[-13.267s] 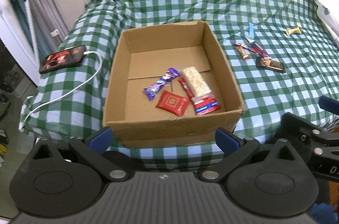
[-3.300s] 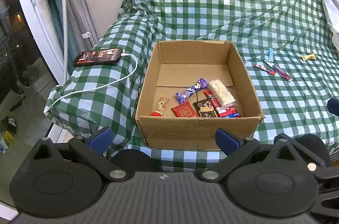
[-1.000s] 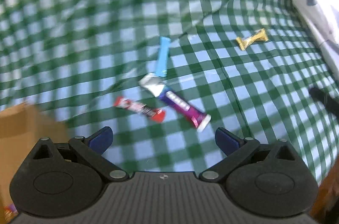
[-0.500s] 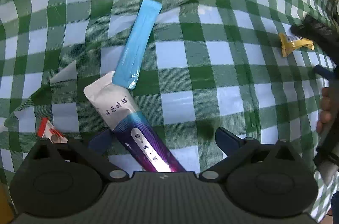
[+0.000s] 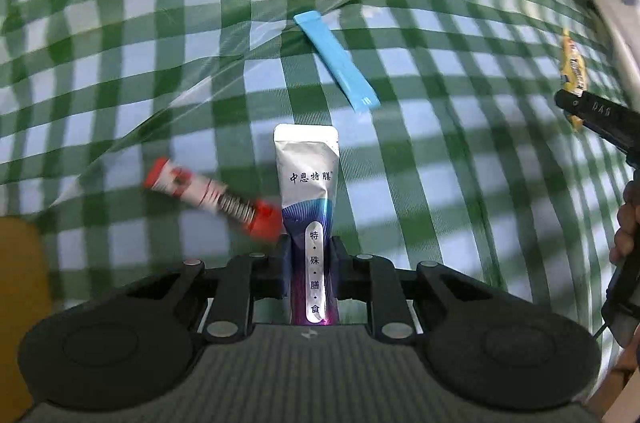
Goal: Organize snacks
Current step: 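Grasp the purple-and-white pouch with the left gripper while the right gripper grasps the yellow candy bar, then carry the purple pouch and yellow candy bar over the box with both grippers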
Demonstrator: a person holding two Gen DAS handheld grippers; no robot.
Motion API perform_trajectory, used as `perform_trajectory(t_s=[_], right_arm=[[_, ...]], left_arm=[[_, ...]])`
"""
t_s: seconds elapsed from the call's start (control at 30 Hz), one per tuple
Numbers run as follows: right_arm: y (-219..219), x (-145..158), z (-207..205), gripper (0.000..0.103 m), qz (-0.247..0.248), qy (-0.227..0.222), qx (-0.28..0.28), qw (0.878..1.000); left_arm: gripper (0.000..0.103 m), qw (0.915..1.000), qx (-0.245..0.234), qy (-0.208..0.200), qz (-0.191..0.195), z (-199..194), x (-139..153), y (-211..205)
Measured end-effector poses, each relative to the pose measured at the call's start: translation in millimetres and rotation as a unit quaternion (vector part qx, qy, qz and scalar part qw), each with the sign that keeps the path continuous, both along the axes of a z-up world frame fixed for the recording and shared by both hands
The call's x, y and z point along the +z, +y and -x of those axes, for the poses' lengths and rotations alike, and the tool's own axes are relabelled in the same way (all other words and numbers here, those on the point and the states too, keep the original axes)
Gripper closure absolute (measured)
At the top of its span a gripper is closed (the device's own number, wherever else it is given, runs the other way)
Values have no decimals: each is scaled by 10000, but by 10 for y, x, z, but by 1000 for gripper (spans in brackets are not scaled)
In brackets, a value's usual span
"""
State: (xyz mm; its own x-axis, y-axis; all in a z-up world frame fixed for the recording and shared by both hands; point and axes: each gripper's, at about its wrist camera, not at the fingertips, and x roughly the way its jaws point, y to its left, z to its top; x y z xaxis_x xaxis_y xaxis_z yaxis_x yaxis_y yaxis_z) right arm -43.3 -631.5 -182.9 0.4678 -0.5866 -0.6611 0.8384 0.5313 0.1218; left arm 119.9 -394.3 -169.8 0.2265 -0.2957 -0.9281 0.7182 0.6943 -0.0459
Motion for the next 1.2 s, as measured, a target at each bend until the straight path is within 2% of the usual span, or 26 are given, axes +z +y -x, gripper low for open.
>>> perform_trajectory(t_s=[0.13,0.27,0.47,0.67,0.87,1.0,1.2], right_arm=[[680,223,463,78,115,-186,312,9993],[1465,408,925,78,20,-404,423,9983],[2640,611,1580,77,-350,-605,751,9947],[3732,930,1720,77,-495,-788,1665,9816],[4779,1223,1691,77,-488,-928,2688,9575],[5282,1375,1724,77,-410,-949,3123,9443],[5836,1551,1860,77,-31,-870,3512,9322]], left_arm=[[82,9998,-154,-36,153,383,229,419],[82,9992,-234,-84,297,708,562,963],[82,9975,-148,-563,400,1167,1080,1797],[82,9949,299,-859,430,1512,1493,2815],[82,9883,840,-1135,583,1835,1775,3836],[82,9799,1101,-1525,659,2041,1916,4358],[82,9726,1377,-1612,951,2244,2020,4899]])
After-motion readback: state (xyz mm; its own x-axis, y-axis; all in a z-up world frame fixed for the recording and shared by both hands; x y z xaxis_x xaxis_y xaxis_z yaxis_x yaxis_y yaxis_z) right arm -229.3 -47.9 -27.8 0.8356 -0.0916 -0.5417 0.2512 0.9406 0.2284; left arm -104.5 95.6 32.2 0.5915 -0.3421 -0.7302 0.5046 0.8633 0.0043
